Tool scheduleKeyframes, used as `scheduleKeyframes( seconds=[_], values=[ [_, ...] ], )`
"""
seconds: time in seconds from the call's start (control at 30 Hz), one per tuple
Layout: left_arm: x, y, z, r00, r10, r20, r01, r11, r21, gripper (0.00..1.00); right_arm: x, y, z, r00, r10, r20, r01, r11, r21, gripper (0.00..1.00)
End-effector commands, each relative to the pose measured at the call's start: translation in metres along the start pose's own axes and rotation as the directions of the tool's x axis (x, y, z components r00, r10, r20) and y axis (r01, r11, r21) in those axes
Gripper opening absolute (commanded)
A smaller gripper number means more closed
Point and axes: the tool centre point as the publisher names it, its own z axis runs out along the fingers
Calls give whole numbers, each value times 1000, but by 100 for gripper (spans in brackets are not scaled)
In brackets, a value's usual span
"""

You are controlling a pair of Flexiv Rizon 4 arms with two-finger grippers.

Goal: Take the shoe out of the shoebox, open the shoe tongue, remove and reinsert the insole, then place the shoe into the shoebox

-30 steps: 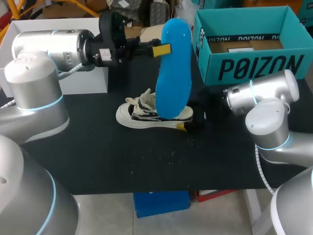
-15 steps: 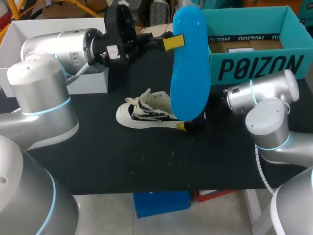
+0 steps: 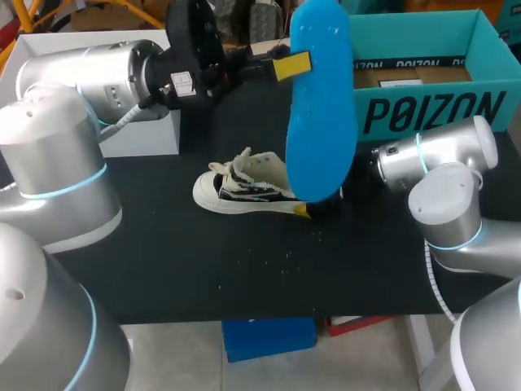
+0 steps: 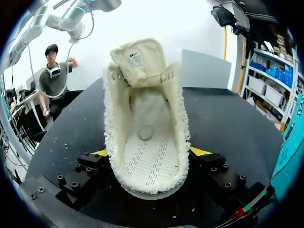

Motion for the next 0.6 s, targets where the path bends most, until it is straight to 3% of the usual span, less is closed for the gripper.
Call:
scheduleKeyframes(
  seconds=[0.03,0.6],
  values=[
    [6,-2,8,1000,4,3,-4,1000,-2,0,0,0,0,1000,1,-1,-1,1000,1,0],
    [8,-1,18,999,21,-35,-20,999,32,0,0,0,0,1000,1,-1,-1,1000,1,0]
  ],
)
